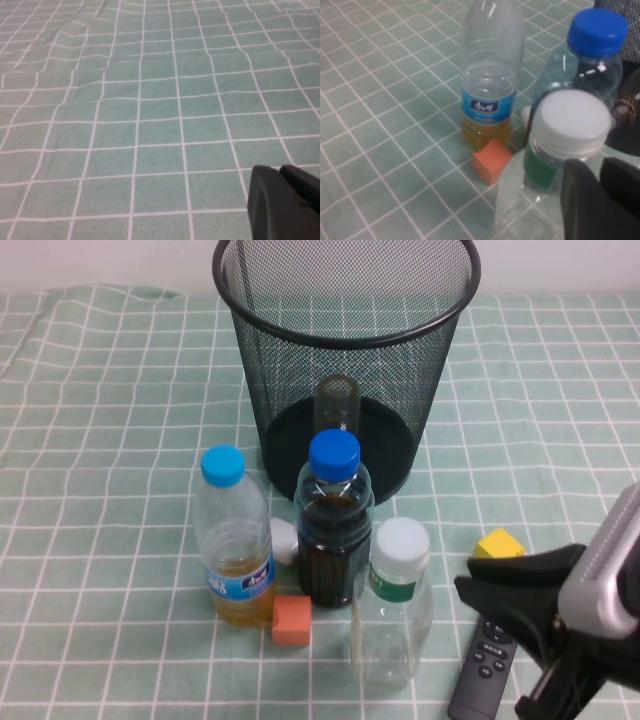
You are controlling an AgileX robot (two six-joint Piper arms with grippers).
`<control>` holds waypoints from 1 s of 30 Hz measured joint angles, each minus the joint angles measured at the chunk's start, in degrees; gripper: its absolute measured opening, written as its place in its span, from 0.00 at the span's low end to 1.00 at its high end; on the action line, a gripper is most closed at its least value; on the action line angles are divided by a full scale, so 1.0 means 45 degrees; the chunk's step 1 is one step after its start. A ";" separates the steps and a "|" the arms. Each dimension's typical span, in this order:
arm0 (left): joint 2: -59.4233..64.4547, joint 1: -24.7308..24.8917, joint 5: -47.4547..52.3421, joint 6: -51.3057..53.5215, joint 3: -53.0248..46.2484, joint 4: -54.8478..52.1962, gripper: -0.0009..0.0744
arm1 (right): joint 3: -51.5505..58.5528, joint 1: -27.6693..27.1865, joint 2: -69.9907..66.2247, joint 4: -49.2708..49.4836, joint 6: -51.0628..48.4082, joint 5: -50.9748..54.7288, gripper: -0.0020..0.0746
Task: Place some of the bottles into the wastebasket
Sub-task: Pick up a bottle from the table with right arm
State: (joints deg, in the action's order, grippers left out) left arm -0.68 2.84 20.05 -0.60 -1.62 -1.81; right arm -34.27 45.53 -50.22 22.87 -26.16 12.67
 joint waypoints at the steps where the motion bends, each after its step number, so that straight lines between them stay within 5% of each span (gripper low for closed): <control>1: 0.0000 0.0000 0.0000 0.0000 0.0000 0.0000 0.01 | 0.0375 0.0028 0.0069 0.0067 0.0000 -0.0335 0.15; 7: 0.0000 0.0000 0.0000 0.0000 0.0000 0.0000 0.01 | 0.2738 0.0049 0.1056 0.0557 0.0257 -0.2816 0.52; 10: 0.0000 0.0000 0.0000 0.0000 0.0000 0.0000 0.01 | 0.3588 0.0049 0.1257 0.0448 0.0703 -0.3935 0.62; 15: 0.0000 0.0000 0.0000 0.0000 0.0000 0.0000 0.01 | 0.3972 0.0521 0.1209 -0.0312 0.1804 -0.4910 0.65; 23: 0.0000 0.0000 0.0000 0.0000 0.0000 0.0000 0.01 | 0.3991 0.3039 -0.0269 -0.0472 0.2062 -0.8075 0.65; 30: 0.0000 0.0000 0.0000 0.0000 0.0000 0.0000 0.01 | 0.3991 0.3494 -0.2408 -0.0122 0.2093 -1.0831 0.66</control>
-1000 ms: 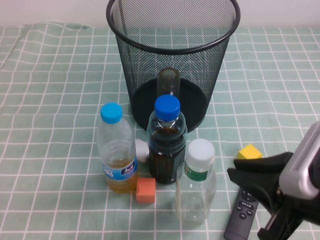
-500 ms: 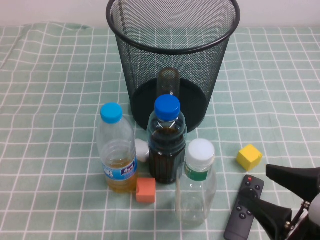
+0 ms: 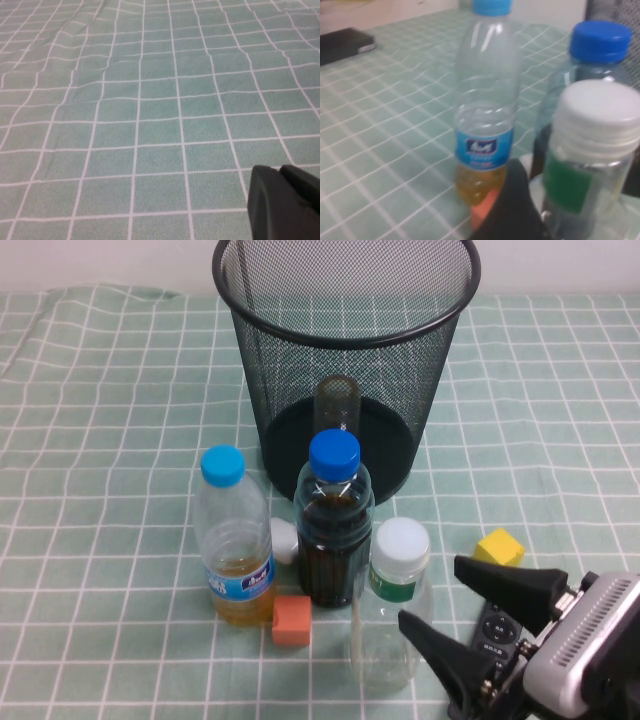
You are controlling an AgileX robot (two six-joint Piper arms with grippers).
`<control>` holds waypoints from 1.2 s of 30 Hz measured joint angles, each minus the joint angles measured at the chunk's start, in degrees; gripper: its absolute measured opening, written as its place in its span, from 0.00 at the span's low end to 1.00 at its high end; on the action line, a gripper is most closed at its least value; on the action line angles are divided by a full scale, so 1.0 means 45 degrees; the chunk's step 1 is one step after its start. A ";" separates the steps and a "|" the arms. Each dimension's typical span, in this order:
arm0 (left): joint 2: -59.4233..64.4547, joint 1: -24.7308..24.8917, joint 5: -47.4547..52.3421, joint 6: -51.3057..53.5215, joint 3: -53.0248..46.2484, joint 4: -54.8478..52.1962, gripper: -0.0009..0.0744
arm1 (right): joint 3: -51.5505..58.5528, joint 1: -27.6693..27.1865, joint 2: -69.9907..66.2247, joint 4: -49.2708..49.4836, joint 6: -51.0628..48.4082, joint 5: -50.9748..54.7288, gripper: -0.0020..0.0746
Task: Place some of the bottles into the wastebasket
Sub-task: Pick up a bottle from the table with right arm
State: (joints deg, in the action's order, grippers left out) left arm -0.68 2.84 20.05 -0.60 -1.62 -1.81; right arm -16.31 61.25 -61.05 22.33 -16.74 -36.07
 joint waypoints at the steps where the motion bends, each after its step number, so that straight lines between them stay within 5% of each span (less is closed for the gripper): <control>1: 0.0000 0.0000 0.0000 0.0000 0.0000 0.0000 0.01 | 0.0000 0.0000 -0.0205 0.0130 0.0010 -0.0402 0.66; 19: 0.0000 0.0000 0.0000 0.0000 0.0000 0.0000 0.01 | -0.0103 0.0000 -0.1370 0.0353 0.1427 -0.1859 0.84; 36: 0.0000 0.0000 0.0000 0.0000 0.0000 0.0000 0.01 | -0.0824 0.0000 -0.3133 0.0721 0.0656 -0.3024 0.85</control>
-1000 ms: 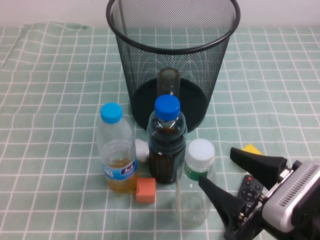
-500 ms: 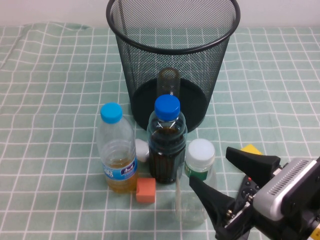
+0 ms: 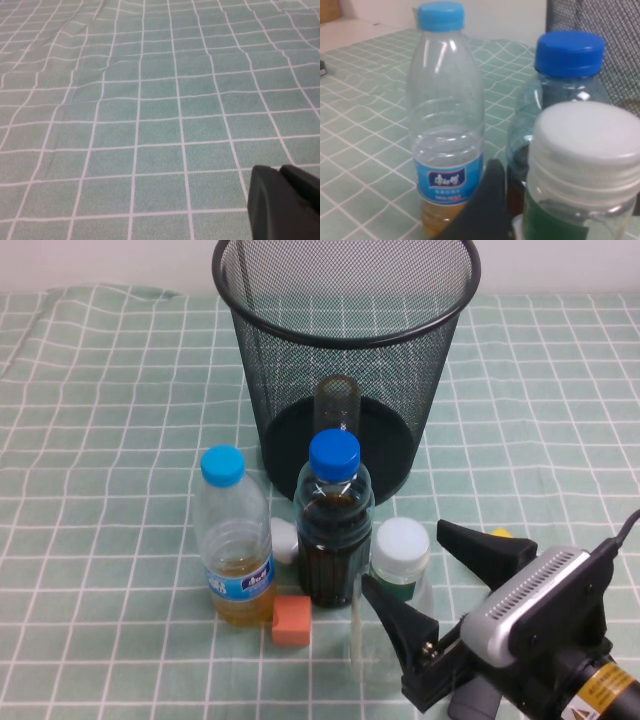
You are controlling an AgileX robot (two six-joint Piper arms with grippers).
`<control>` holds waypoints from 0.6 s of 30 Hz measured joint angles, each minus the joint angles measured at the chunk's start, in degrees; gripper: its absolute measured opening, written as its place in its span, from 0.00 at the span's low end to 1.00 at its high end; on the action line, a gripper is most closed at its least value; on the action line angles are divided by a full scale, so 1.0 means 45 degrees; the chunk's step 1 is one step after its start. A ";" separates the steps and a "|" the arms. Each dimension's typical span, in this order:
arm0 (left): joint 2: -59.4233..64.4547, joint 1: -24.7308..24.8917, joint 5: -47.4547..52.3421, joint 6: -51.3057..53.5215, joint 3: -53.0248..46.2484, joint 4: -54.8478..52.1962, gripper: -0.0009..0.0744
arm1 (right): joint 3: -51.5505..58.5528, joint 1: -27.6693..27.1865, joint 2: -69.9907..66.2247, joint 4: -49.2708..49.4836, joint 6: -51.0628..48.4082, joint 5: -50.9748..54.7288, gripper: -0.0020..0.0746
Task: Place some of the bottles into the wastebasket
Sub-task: Pick up a bottle from the table with right arm
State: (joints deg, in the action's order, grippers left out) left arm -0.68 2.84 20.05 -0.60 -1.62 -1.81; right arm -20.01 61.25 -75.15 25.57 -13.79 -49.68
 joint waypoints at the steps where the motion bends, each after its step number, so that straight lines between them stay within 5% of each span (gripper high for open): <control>1: 0.0000 0.0000 0.0000 0.0000 0.0000 0.0000 0.01 | 0.0000 0.0000 -0.0116 0.0038 -0.0026 -0.0116 0.85; 18: 0.0000 0.0000 0.0000 0.0000 0.0000 0.0000 0.01 | -0.0830 -0.0299 -0.1524 0.0039 -0.0055 -0.0549 0.85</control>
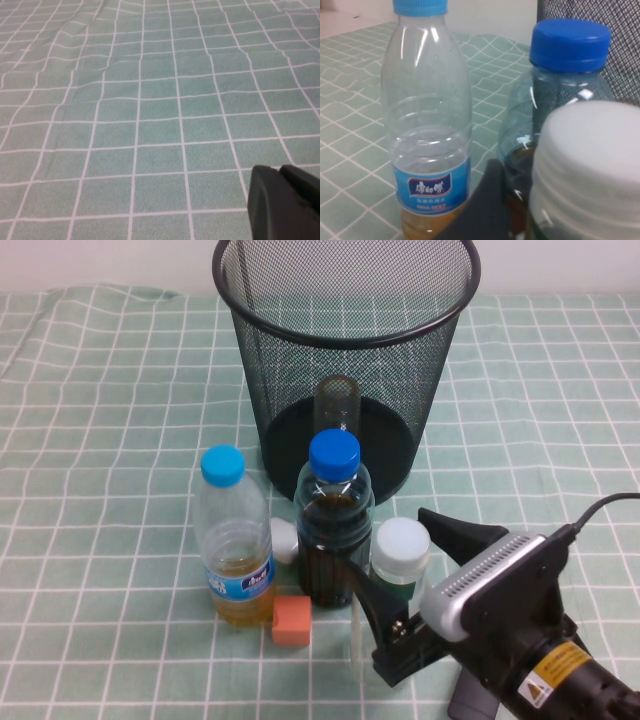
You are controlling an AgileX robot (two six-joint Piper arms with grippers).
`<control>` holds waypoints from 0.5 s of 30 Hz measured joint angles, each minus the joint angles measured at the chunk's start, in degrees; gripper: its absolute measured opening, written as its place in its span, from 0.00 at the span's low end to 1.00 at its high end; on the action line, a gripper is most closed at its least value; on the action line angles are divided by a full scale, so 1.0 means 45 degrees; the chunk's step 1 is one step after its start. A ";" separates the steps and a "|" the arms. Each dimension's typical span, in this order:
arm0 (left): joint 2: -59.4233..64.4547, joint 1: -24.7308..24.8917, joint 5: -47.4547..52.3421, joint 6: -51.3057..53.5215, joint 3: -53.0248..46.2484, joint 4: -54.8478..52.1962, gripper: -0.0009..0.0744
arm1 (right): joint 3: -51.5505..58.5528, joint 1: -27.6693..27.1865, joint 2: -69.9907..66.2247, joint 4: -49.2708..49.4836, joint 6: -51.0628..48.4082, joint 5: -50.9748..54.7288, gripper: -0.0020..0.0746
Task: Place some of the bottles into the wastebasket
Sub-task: Pick up a bottle from the table with right arm
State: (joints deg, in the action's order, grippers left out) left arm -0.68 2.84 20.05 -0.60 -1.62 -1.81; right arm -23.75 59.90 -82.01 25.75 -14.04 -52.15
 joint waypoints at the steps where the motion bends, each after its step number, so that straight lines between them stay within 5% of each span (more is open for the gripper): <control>1: 0.0000 0.0000 0.0000 0.0000 0.0000 0.0000 0.01 | -0.0059 -0.0010 -0.0112 -0.0019 0.0000 0.0000 0.85; 7: 0.0000 0.0000 0.0000 0.0000 0.0000 0.0000 0.01 | -0.0574 -0.0060 -0.0736 -0.0354 0.0150 0.0000 0.81; 13: 0.0000 0.0000 0.0000 0.0000 0.0000 0.0000 0.01 | -0.0690 -0.0060 -0.0797 -0.0477 0.0888 0.0021 0.46; 15: 0.0000 0.0000 0.0000 0.0000 0.0000 0.0000 0.01 | -0.0695 -0.0079 -0.0797 -0.0527 0.1002 0.0021 0.45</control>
State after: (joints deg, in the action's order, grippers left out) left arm -0.68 2.84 20.05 -0.60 -1.62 -1.81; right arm -26.88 59.55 -85.60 23.37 -9.53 -52.05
